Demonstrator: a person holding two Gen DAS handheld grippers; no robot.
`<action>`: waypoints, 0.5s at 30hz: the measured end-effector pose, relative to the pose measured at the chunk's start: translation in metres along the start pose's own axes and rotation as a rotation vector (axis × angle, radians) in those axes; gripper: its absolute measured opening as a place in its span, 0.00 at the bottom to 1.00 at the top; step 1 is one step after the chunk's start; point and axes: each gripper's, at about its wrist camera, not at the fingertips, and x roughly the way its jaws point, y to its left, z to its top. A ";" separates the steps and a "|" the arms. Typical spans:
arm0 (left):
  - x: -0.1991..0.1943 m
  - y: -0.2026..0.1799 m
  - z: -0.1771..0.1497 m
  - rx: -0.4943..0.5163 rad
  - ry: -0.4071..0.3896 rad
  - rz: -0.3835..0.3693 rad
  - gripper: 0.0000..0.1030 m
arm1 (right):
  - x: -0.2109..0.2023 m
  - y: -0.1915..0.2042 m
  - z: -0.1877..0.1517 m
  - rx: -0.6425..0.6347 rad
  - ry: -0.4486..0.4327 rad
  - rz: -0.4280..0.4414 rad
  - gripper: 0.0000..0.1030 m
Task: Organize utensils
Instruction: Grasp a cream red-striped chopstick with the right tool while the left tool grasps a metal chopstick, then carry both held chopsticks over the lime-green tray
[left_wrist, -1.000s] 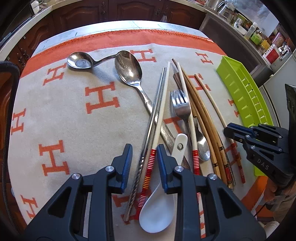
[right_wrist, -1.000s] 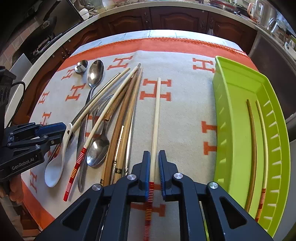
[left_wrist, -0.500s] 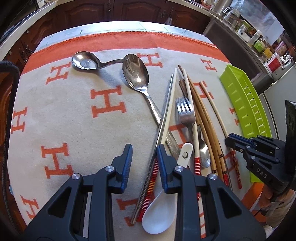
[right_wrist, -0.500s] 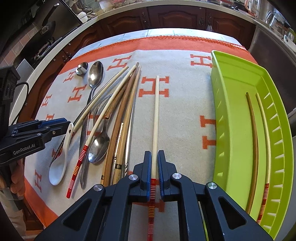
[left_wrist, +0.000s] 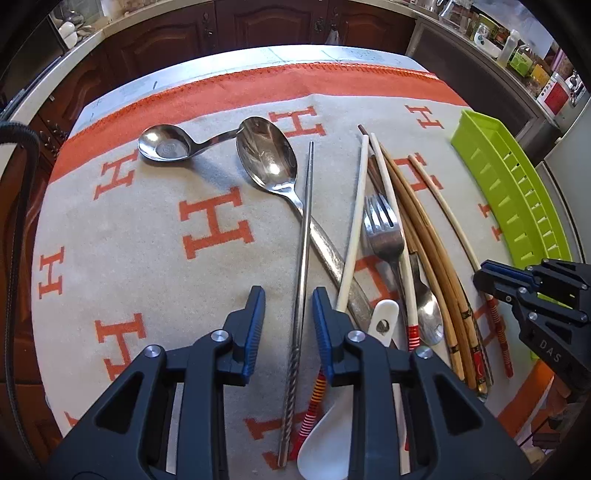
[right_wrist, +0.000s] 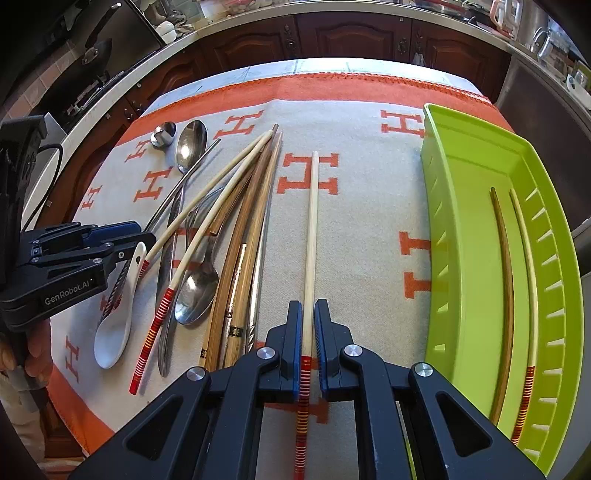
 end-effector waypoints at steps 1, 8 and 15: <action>0.000 -0.001 0.000 -0.001 -0.005 0.011 0.04 | 0.000 0.000 0.000 0.005 -0.002 0.002 0.07; -0.013 0.011 -0.002 -0.113 -0.005 0.004 0.03 | -0.002 -0.009 0.000 0.061 0.000 0.052 0.05; -0.054 0.004 -0.020 -0.168 -0.021 -0.046 0.03 | -0.020 -0.014 -0.008 0.118 -0.015 0.136 0.05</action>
